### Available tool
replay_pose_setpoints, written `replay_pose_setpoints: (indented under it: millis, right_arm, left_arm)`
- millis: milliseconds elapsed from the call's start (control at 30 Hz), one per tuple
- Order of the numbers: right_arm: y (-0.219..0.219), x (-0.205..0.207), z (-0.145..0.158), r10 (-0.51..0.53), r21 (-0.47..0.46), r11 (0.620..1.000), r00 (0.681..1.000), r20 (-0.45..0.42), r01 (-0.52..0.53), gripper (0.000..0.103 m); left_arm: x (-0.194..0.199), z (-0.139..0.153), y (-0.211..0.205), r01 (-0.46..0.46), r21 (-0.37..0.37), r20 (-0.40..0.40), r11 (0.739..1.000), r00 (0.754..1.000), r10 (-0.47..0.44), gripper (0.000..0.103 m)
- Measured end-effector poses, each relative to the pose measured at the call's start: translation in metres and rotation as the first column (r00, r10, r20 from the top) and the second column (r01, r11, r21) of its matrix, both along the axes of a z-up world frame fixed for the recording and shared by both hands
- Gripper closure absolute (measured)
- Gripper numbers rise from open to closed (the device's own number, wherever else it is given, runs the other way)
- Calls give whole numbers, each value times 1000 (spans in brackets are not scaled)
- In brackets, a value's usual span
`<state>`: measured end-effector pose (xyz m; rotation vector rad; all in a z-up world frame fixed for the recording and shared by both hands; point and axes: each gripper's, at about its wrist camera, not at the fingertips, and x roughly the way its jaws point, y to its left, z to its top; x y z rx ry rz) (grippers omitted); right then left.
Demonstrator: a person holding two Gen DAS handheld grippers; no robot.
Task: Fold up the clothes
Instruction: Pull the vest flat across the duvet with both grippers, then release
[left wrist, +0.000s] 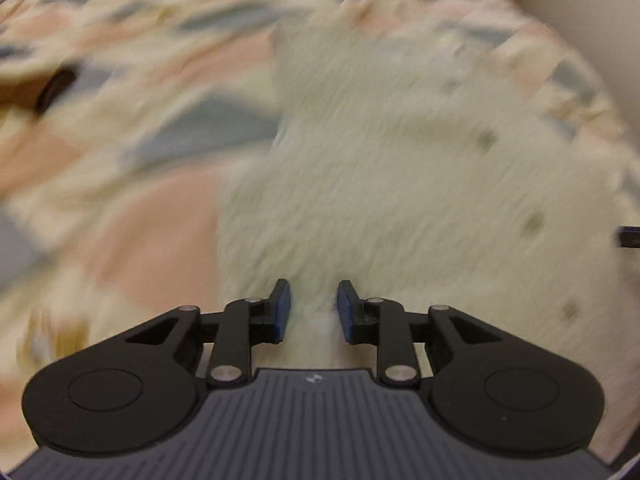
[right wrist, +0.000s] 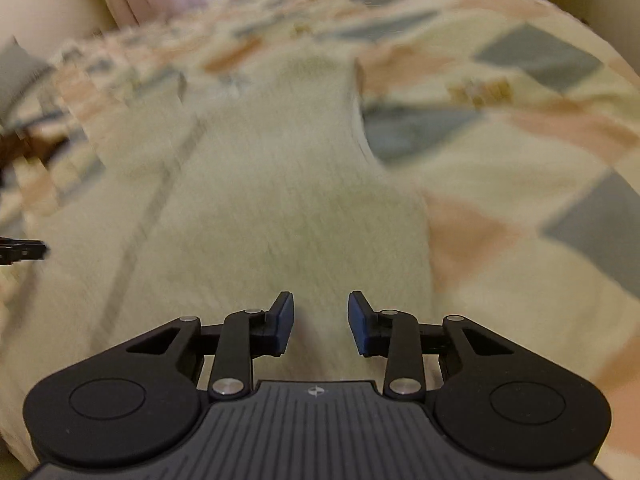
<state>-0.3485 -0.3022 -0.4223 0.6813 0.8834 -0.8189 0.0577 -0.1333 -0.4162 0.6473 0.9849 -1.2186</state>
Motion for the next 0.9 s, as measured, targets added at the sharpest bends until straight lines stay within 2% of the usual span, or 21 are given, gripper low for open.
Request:
replay_pose_setpoints:
  millis: [67, 133, 200, 300, 367, 500, 633, 733, 833, 900]
  right_arm:
    - [11, -12, -1, -14, 12, 1000, 999, -42, 15, 70]
    - [24, -25, 9, -38, 4, 999, 998, -52, 39, 69]
    - [40, -31, 24, -54, -20, 998, 997, -61, 53, 68]
    - [63, -27, 41, -20, -43, 999, 1000, -22, 19, 68]
    - [80, -21, 41, 18, -32, 999, 1000, -13, -18, 68]
    - [110, -15, 16, 27, 36, 999, 994, -107, -24, 68]
    - [130, -25, 17, -9, 109, 994, 986, -167, 27, 68]
    - [139, -27, 41, -22, 119, 992, 989, -144, 39, 68]
    - [143, -22, 79, -43, 103, 993, 997, -59, 49, 66]
    - [145, -14, 107, -37, 71, 997, 999, -10, 37, 61]
  left_arm:
    - [-4, 13, 14, -69, 3, 12, 998, 998, 69, 80]
    - [-16, 32, 26, -101, 12, 57, 995, 993, 100, 83]
    - [-35, 48, 37, -94, 16, 76, 995, 993, 93, 83]
    - [-66, 54, 51, -66, 34, 37, 997, 997, 65, 82]
    - [-87, 43, 60, -65, 83, 17, 994, 998, 64, 82]
    - [-113, 16, 78, -136, 241, -12, 961, 990, 143, 82]
    - [-133, 33, 85, -139, 299, 23, 944, 990, 138, 82]
    - [-141, 62, 88, -151, 289, 26, 945, 988, 150, 81]
    - [-150, 105, 87, -145, 231, 58, 962, 989, 136, 70]
    - [-153, 130, 85, -132, 197, 75, 971, 990, 119, 62]
